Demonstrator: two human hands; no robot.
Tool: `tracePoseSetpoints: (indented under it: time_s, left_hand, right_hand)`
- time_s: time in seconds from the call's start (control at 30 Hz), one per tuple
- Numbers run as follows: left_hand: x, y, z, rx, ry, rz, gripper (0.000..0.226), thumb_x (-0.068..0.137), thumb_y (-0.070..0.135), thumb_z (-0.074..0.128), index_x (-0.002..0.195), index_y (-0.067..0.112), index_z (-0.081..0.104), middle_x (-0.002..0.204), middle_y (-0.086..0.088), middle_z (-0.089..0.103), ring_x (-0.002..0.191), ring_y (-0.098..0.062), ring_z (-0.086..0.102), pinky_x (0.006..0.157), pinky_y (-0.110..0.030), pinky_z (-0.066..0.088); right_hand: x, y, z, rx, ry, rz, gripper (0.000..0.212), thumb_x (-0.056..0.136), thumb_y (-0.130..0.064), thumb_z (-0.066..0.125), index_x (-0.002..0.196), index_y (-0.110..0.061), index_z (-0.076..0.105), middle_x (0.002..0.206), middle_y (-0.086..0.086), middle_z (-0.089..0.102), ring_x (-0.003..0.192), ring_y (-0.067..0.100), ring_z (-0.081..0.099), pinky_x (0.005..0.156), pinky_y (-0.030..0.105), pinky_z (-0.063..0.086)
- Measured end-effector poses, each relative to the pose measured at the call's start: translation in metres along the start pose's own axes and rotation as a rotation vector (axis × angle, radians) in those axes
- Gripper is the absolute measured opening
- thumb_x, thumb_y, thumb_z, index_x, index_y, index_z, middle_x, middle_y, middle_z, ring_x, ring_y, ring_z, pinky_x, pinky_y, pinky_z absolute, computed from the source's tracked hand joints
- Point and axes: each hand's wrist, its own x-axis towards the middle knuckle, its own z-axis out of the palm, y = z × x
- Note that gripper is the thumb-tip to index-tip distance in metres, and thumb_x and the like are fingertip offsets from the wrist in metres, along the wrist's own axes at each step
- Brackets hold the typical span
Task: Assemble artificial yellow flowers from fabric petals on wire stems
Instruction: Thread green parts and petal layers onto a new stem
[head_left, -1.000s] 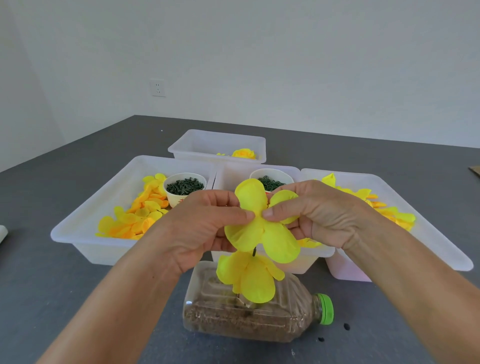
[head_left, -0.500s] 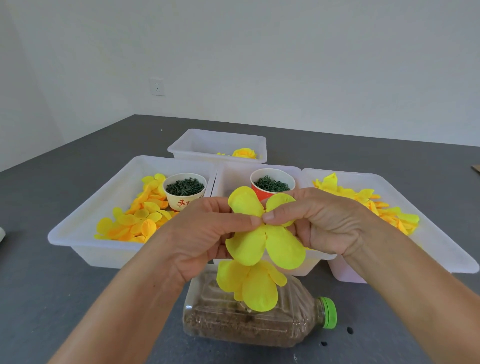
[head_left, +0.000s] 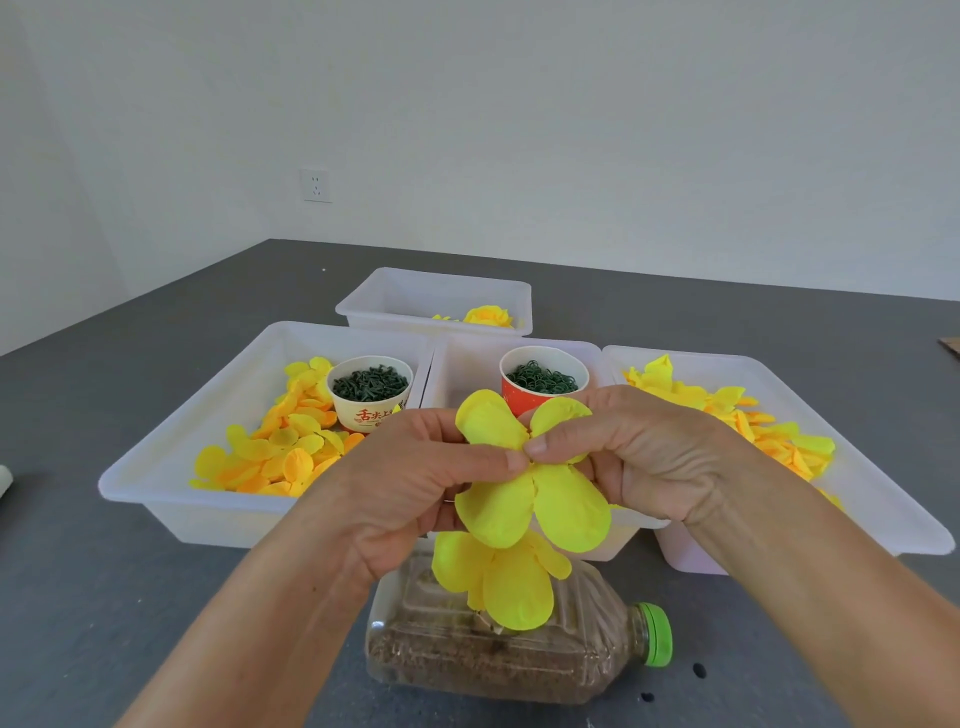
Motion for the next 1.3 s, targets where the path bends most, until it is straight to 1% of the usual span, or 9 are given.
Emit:
tracePoseSetpoints:
  time_s: [0.27, 0.43, 0.6, 0.83, 0.97, 1.03, 1.1, 1.23, 1.3]
  left_hand:
    - [0.000, -0.004, 0.002, -0.004, 0.044, -0.024, 0.053, 0.054, 0.019, 0.072, 0.104, 0.004, 0.069, 0.099, -0.015, 0.072, 0.082, -0.026, 0.067, 0.072, -0.037, 0.056]
    - [0.002, -0.004, 0.005, -0.059, 0.084, -0.031, 0.037, 0.056, 0.019, 0.070, 0.090, 0.005, 0.070, 0.075, -0.007, 0.070, 0.059, -0.017, 0.063, 0.054, -0.026, 0.054]
    - [0.005, -0.007, 0.005, -0.084, 0.074, -0.052, 0.030, 0.057, 0.022, 0.069, 0.084, 0.008, 0.067, 0.062, -0.004, 0.065, 0.053, -0.016, 0.058, 0.053, -0.025, 0.047]
    - [0.010, -0.012, 0.005, -0.176, 0.069, -0.101, 0.008, 0.077, 0.014, 0.063, 0.084, 0.011, 0.065, 0.067, -0.004, 0.060, 0.055, -0.014, 0.054, 0.053, -0.024, 0.046]
    - [0.011, -0.014, 0.005, -0.225, 0.056, -0.080, 0.036, 0.070, 0.013, 0.064, 0.104, 0.005, 0.066, 0.083, -0.010, 0.063, 0.067, -0.019, 0.057, 0.060, -0.029, 0.051]
    - [0.010, -0.015, 0.006, -0.263, 0.042, -0.065, 0.028, 0.072, 0.009, 0.062, 0.099, 0.004, 0.067, 0.086, -0.013, 0.062, 0.071, -0.022, 0.057, 0.065, -0.032, 0.050]
    - [0.009, -0.014, 0.006, -0.308, 0.028, -0.062, 0.016, 0.077, 0.005, 0.059, 0.090, 0.006, 0.067, 0.085, -0.013, 0.062, 0.072, -0.023, 0.056, 0.067, -0.034, 0.048]
    - [0.009, -0.016, 0.006, -0.246, 0.006, -0.024, 0.060, 0.055, 0.015, 0.065, 0.111, -0.005, 0.061, 0.096, -0.020, 0.060, 0.083, -0.030, 0.056, 0.070, -0.036, 0.049]
    - [0.008, -0.016, 0.007, -0.218, 0.017, 0.006, 0.054, 0.049, 0.017, 0.068, 0.098, -0.003, 0.063, 0.085, -0.018, 0.063, 0.073, -0.028, 0.060, 0.062, -0.034, 0.053]
  right_hand:
    - [0.000, 0.003, 0.004, 0.081, 0.035, 0.007, 0.031, 0.052, -0.007, 0.070, 0.083, -0.006, 0.071, 0.091, 0.013, 0.072, 0.085, 0.028, 0.068, 0.092, 0.048, 0.049]
    - [0.004, 0.002, 0.007, 0.168, 0.114, 0.063, 0.042, 0.060, -0.003, 0.068, 0.102, -0.001, 0.066, 0.093, 0.013, 0.071, 0.085, 0.028, 0.067, 0.084, 0.043, 0.053]
    - [0.004, 0.004, 0.007, 0.180, 0.124, 0.078, 0.060, 0.057, -0.005, 0.067, 0.117, -0.002, 0.061, 0.090, 0.011, 0.070, 0.075, 0.024, 0.068, 0.067, 0.035, 0.058]
    - [0.005, 0.005, 0.008, 0.186, 0.104, 0.056, 0.021, 0.064, -0.003, 0.067, 0.084, -0.009, 0.066, 0.082, 0.008, 0.069, 0.073, 0.022, 0.067, 0.068, 0.032, 0.056]
    - [0.002, 0.004, 0.008, 0.155, 0.093, 0.050, 0.026, 0.062, -0.004, 0.065, 0.088, -0.006, 0.066, 0.092, 0.013, 0.067, 0.089, 0.030, 0.064, 0.090, 0.045, 0.051]
    - [0.002, 0.003, 0.008, 0.127, 0.092, 0.051, 0.038, 0.056, -0.007, 0.066, 0.094, -0.005, 0.066, 0.102, 0.016, 0.065, 0.099, 0.033, 0.061, 0.099, 0.052, 0.044]
    - [0.001, 0.004, 0.007, 0.110, 0.080, 0.047, 0.044, 0.054, -0.008, 0.067, 0.099, -0.005, 0.066, 0.107, 0.018, 0.064, 0.102, 0.034, 0.060, 0.100, 0.055, 0.042]
    - [0.001, 0.006, 0.006, 0.102, 0.062, 0.001, 0.041, 0.053, -0.007, 0.067, 0.094, -0.004, 0.068, 0.099, 0.018, 0.068, 0.093, 0.034, 0.064, 0.095, 0.051, 0.047]
    - [0.000, 0.006, 0.003, 0.087, 0.044, -0.038, 0.036, 0.054, -0.007, 0.067, 0.091, -0.006, 0.069, 0.089, 0.013, 0.071, 0.080, 0.028, 0.068, 0.081, 0.044, 0.056]
